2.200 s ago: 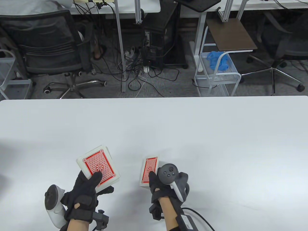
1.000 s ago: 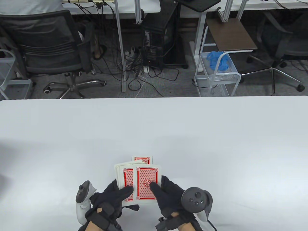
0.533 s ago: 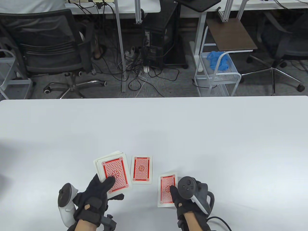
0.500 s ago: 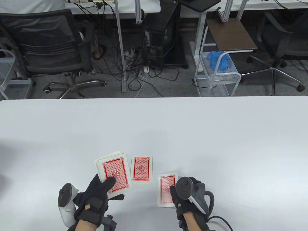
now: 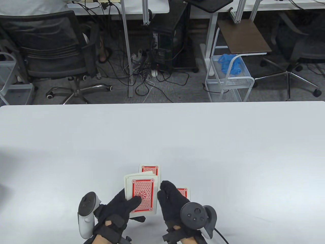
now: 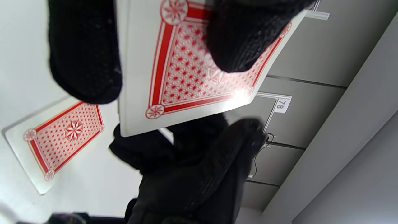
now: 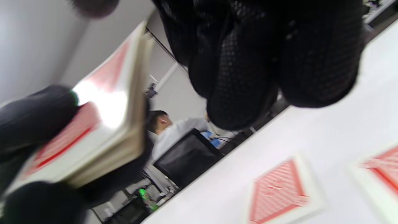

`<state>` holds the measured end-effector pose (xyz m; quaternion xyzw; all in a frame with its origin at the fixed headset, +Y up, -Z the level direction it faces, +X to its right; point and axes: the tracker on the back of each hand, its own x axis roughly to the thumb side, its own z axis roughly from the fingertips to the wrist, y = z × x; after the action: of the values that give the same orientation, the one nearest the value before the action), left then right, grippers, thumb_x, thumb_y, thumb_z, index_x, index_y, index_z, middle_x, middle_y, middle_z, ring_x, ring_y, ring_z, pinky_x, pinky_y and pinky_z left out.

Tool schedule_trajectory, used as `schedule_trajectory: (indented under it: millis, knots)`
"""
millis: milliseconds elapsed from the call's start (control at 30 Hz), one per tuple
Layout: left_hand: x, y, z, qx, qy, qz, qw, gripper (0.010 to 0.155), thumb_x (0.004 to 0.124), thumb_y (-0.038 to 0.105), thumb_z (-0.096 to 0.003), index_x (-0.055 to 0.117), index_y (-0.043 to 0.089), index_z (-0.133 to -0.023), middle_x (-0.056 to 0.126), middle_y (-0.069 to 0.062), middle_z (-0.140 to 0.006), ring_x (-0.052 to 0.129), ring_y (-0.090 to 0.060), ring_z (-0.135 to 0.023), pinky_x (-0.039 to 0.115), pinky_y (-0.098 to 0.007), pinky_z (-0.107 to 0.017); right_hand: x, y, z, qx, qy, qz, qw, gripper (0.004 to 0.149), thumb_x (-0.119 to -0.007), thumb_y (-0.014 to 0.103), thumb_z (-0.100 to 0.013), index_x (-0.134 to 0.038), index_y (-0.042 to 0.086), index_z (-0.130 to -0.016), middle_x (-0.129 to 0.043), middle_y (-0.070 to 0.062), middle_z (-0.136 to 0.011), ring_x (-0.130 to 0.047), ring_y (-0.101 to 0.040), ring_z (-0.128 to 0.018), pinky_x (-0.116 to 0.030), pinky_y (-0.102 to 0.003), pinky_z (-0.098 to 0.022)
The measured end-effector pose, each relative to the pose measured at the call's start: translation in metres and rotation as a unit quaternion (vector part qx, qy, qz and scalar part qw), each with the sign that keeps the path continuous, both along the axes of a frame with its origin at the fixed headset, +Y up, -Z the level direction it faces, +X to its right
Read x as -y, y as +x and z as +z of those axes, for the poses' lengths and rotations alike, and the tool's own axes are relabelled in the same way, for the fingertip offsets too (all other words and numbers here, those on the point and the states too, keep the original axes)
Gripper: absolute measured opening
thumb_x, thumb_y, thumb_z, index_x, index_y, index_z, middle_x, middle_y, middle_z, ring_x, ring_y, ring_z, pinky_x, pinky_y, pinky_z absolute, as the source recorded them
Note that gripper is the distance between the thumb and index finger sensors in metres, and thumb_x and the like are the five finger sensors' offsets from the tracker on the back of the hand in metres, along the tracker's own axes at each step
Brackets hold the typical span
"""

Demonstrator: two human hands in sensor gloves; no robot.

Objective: Four-player card dealing with fan arrangement

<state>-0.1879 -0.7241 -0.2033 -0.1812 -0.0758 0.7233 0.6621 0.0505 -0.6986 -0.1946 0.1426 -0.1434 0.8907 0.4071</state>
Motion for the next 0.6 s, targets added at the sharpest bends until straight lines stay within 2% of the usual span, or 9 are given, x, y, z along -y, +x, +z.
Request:
schedule_trajectory:
  millis: [33, 67, 133, 233, 300, 367, 467, 500, 600]
  knots:
    - [-0.003, 0.004, 0.001, 0.006, 0.008, -0.005, 1.0, 0.054, 0.089, 0.037, -0.0514, 0.073, 0.032, -0.103, 0.095, 0.006, -0.101, 0.106, -0.035, -0.081, 0.099, -0.048, -0.039, -0.004, -0.004, 0.003, 0.015, 0.031, 0.036, 0.999, 0.071, -0.07, 0.06, -0.055, -0.065, 0.005, -0.1, -0.087, -0.011, -0.079, -0.104, -0.032, -0.05, -0.089, -0.055, -0.036]
    - [-0.005, 0.005, 0.003, 0.008, 0.018, -0.006, 1.0, 0.055, 0.09, 0.037, -0.0507, 0.074, 0.032, -0.103, 0.094, 0.009, -0.101, 0.107, -0.034, -0.08, 0.1, -0.047, -0.039, -0.006, -0.005, 0.004, 0.028, 0.052, 0.071, 0.996, 0.067, -0.074, 0.058, -0.055, -0.064, 0.006, -0.097, -0.085, -0.006, -0.073, -0.101, -0.026, -0.049, -0.089, -0.054, -0.039]
    - [-0.008, 0.005, 0.003, 0.0, 0.025, -0.006, 1.0, 0.055, 0.091, 0.036, -0.0505, 0.074, 0.032, -0.103, 0.095, 0.006, -0.101, 0.106, -0.035, -0.08, 0.099, -0.048, -0.039, -0.01, -0.001, 0.005, 0.037, 0.086, 0.06, 0.994, 0.061, -0.074, 0.056, -0.053, -0.071, 0.008, -0.089, -0.086, 0.002, -0.059, -0.1, -0.019, -0.042, -0.09, -0.051, -0.038]
    - [-0.007, 0.003, 0.002, 0.01, 0.023, 0.019, 1.0, 0.056, 0.089, 0.037, -0.0518, 0.072, 0.031, -0.104, 0.093, 0.006, -0.103, 0.105, -0.036, -0.082, 0.098, -0.048, -0.04, -0.013, 0.003, 0.007, 0.044, 0.092, 0.028, 0.994, 0.049, -0.079, 0.049, -0.053, -0.076, 0.011, -0.082, -0.089, 0.005, -0.052, -0.102, -0.016, -0.039, -0.092, -0.049, -0.037]
    - [-0.005, 0.002, 0.001, 0.014, 0.013, 0.03, 0.999, 0.055, 0.089, 0.037, -0.052, 0.072, 0.03, -0.104, 0.093, 0.005, -0.103, 0.105, -0.037, -0.081, 0.098, -0.049, -0.04, -0.012, 0.007, 0.005, 0.025, 0.073, 0.003, 0.997, 0.046, -0.079, 0.046, -0.053, -0.08, 0.011, -0.082, -0.093, 0.005, -0.052, -0.105, -0.018, -0.044, -0.091, -0.05, -0.04]
    - [-0.003, -0.001, 0.0, 0.013, 0.005, 0.034, 0.999, 0.056, 0.088, 0.036, -0.052, 0.072, 0.029, -0.105, 0.092, 0.005, -0.103, 0.105, -0.037, -0.081, 0.098, -0.048, -0.039, -0.005, 0.013, -0.001, 0.001, 0.037, -0.071, 0.997, 0.042, -0.077, 0.041, -0.056, -0.085, 0.01, -0.083, -0.101, 0.001, -0.058, -0.106, -0.023, -0.05, -0.09, -0.053, -0.043]
    - [0.0, -0.009, -0.003, 0.007, -0.01, 0.039, 0.999, 0.056, 0.089, 0.035, -0.0517, 0.073, 0.027, -0.104, 0.093, 0.003, -0.102, 0.106, -0.037, -0.079, 0.099, -0.048, -0.037, 0.012, 0.022, -0.016, -0.113, -0.064, -0.185, 0.974, 0.045, -0.066, 0.036, -0.062, -0.084, 0.005, -0.089, -0.103, -0.006, -0.068, -0.105, -0.032, -0.059, -0.085, -0.059, -0.047]
    - [-0.001, -0.012, -0.004, 0.0, -0.005, 0.035, 0.999, 0.055, 0.089, 0.035, -0.0516, 0.073, 0.028, -0.104, 0.094, 0.004, -0.101, 0.107, -0.037, -0.078, 0.1, -0.047, -0.036, 0.015, 0.025, -0.017, -0.113, -0.076, -0.199, 0.971, 0.048, -0.06, 0.037, -0.064, -0.083, 0.003, -0.089, -0.102, -0.008, -0.07, -0.103, -0.035, -0.06, -0.083, -0.061, -0.048]
    - [-0.011, -0.034, -0.003, -0.095, 0.015, -0.016, 0.995, 0.055, 0.088, 0.035, -0.0522, 0.073, 0.027, -0.104, 0.094, 0.003, -0.101, 0.107, -0.037, -0.078, 0.1, -0.047, -0.036, 0.025, 0.037, -0.018, -0.012, -0.073, -0.213, 0.974, 0.044, -0.054, 0.038, -0.065, -0.085, 0.009, -0.073, -0.097, -0.009, -0.056, -0.098, -0.044, -0.058, -0.078, -0.068, -0.047]
